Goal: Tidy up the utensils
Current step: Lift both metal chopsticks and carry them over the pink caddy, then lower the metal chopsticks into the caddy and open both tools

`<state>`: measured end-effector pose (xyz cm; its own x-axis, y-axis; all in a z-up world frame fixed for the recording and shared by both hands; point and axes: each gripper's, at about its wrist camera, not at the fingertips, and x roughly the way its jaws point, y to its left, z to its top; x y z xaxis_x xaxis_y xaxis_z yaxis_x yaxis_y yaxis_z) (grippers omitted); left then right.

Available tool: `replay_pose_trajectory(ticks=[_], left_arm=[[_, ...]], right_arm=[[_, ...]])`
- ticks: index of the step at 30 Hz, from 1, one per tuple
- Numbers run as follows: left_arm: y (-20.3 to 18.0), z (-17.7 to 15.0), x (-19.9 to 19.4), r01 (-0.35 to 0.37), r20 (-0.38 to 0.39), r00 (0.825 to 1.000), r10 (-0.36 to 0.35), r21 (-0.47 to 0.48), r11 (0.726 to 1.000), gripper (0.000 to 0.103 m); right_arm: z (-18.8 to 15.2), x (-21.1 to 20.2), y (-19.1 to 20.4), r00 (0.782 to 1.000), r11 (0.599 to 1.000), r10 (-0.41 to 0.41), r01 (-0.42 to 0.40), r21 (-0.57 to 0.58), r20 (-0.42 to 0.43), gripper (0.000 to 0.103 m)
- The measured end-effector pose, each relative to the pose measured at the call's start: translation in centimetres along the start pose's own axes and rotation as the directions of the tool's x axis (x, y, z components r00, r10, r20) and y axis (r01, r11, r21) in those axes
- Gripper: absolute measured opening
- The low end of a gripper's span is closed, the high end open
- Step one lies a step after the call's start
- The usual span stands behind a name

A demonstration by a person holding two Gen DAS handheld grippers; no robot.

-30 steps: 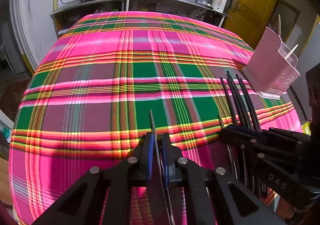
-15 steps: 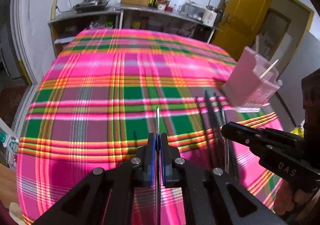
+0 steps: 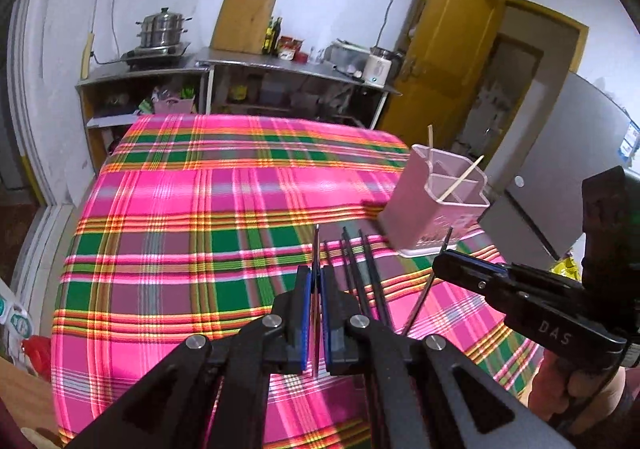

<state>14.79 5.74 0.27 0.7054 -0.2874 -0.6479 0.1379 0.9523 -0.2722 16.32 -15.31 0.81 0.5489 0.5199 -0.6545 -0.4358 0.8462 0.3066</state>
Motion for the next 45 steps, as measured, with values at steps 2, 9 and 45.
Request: replay_pose_trajectory(ticks=[2, 9, 45], left_arm=[[-0.4, 0.3, -0.4, 0.011, 0.009, 1.000, -0.011, 0.004, 1.000, 0.004], [-2.0, 1.4, -1.0, 0.032, 0.027, 0.999, -0.033, 0.033, 0.999, 0.004], [-14.5, 13.5, 5.2, 0.216, 0.046, 0.973, -0.227, 0.177, 0.960, 0.004]], right_arm=[[0.1, -0.8, 0.0, 1.000, 1.000, -0.002, 0.002, 0.000, 0.016, 0.004], [0.6, -3.0, -0.5, 0.998, 1.000, -0.014, 0.013, 0.008, 0.063, 0.004], [7.5, -11.3, -10.5, 0.941, 0.976, -0.208, 0.183, 0.115, 0.266, 0.004]])
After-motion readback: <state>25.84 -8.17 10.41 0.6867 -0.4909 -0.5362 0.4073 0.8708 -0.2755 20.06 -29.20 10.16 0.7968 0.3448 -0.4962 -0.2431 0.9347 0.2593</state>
